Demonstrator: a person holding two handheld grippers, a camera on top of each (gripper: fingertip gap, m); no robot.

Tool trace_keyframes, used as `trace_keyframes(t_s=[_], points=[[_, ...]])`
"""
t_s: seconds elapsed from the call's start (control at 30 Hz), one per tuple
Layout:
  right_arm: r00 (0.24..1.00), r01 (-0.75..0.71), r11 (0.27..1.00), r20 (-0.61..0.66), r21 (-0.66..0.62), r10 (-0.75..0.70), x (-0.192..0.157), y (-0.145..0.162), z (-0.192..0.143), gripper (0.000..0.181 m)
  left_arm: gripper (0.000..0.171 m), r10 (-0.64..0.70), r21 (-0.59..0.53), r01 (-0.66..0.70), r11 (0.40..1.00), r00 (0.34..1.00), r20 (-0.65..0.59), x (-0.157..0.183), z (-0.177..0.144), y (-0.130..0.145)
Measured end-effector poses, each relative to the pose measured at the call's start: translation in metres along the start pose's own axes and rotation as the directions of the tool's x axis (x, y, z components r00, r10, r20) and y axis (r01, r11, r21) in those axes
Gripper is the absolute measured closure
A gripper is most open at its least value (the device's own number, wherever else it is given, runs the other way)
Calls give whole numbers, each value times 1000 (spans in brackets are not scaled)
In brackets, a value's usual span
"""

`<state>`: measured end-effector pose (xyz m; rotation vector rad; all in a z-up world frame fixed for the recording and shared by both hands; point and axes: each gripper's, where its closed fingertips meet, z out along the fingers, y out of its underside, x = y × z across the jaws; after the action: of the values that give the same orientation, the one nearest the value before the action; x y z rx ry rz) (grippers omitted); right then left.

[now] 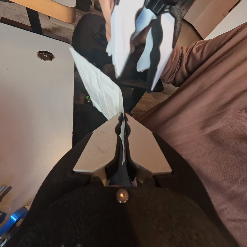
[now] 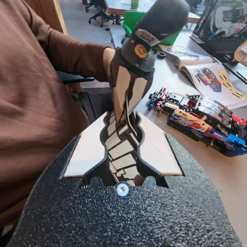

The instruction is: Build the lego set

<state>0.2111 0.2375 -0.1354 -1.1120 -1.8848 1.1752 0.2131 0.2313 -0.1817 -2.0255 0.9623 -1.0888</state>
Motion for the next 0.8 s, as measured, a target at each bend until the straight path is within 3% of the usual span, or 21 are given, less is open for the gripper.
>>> trace_keyframes(t_s=[0.3, 0.8], points=[[987, 159, 981, 33, -115, -156, -17, 23, 17, 140, 171, -61, 4, 62, 998, 993, -100, 9, 4, 6], [991, 79, 994, 114, -78, -70, -21, 32, 22, 143, 171, -16, 41, 23, 999, 986, -168, 20, 4, 6]])
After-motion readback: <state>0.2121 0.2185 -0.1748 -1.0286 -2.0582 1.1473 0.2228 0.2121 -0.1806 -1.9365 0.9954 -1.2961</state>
